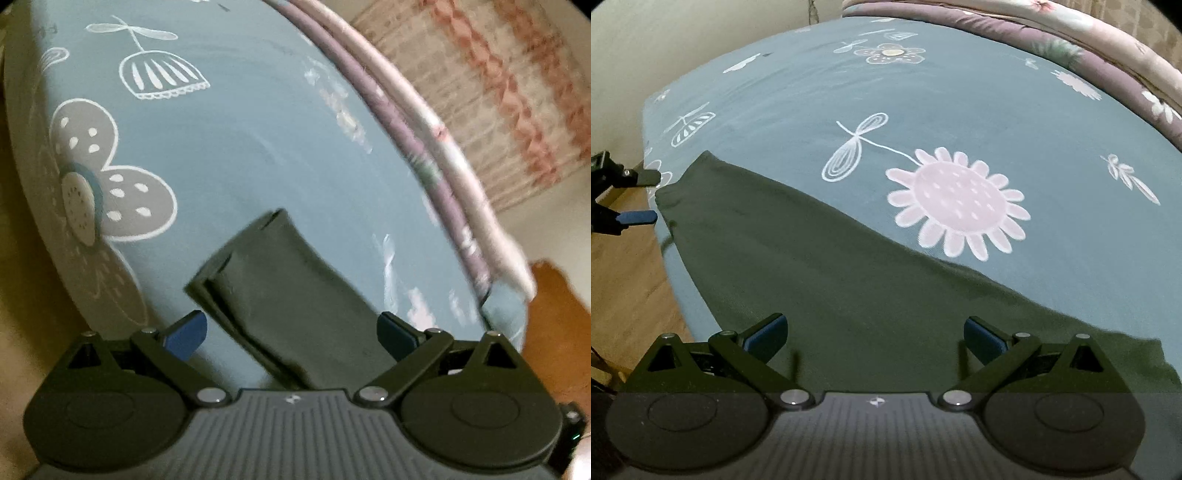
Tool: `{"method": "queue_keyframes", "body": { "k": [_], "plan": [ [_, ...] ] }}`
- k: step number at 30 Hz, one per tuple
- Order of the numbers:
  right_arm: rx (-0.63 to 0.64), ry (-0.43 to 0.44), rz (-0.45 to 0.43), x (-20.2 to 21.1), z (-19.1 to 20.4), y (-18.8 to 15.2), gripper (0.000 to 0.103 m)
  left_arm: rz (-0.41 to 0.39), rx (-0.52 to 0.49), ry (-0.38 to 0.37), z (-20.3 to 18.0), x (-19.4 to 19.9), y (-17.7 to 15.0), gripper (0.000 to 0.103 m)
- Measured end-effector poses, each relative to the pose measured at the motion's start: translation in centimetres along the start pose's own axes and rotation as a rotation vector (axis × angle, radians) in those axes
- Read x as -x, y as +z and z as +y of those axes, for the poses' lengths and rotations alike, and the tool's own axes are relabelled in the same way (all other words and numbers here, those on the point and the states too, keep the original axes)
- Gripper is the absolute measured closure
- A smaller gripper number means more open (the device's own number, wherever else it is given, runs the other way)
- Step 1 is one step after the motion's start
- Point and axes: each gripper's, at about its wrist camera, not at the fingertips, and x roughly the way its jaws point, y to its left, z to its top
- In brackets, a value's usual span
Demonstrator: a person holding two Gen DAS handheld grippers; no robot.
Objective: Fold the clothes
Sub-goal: 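Close the left gripper on the end of the dark green garment strip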
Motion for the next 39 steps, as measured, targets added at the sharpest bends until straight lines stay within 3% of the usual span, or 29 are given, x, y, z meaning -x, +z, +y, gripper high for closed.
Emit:
{"method": "queue_keyframes", "body": {
  "k": [6, 14, 17, 20, 25, 28, 31, 36, 39],
  "plan": [
    [0.018, -0.012, 0.022, -0.5, 0.4, 0.6, 0.0, -0.034, 0.094, -0.076, 1.6, -0.9, 1.4, 0.005],
    [0.028, -0.014, 0.035, -0.9, 0.6, 0.7, 0.0, -0.059, 0.396, -0.269, 5.6, -2.5, 1.2, 0.005],
    [0.025, -0.013, 0.043, -1.0, 0.5, 0.6, 0.0, -0.058, 0.459, -0.341, 6.3, -3.3, 0.1, 0.004],
    [0.02, -0.014, 0.047, -1.1, 0.4, 0.5, 0.0, -0.057, 0.453, -0.368, 6.1, -4.7, 0.3, 0.004],
    [0.035, -0.006, 0.038, -1.0, 0.7, 0.6, 0.0, -0.061, 0.327, -0.338, 4.6, -5.9, 2.1, 0.001],
    [0.038, -0.002, 0.041, -0.9, 0.9, 0.5, 0.0, -0.064, 0.286, -0.349, 4.5, -5.2, 0.9, 0.001],
    [0.028, 0.002, 0.047, -0.9, 0.9, 0.4, 0.0, -0.07, 0.299, -0.355, 4.7, -5.0, 1.4, 0.002],
    [0.045, -0.002, 0.041, -0.9, 1.4, 0.8, 0.0, -0.083, 0.305, -0.275, 4.0, -5.2, 3.7, 0.003],
    [0.054, 0.007, 0.038, -0.7, 1.6, 0.7, 0.0, -0.075, 0.366, -0.308, 4.2, -5.1, 3.3, 0.008]
  ]
}}
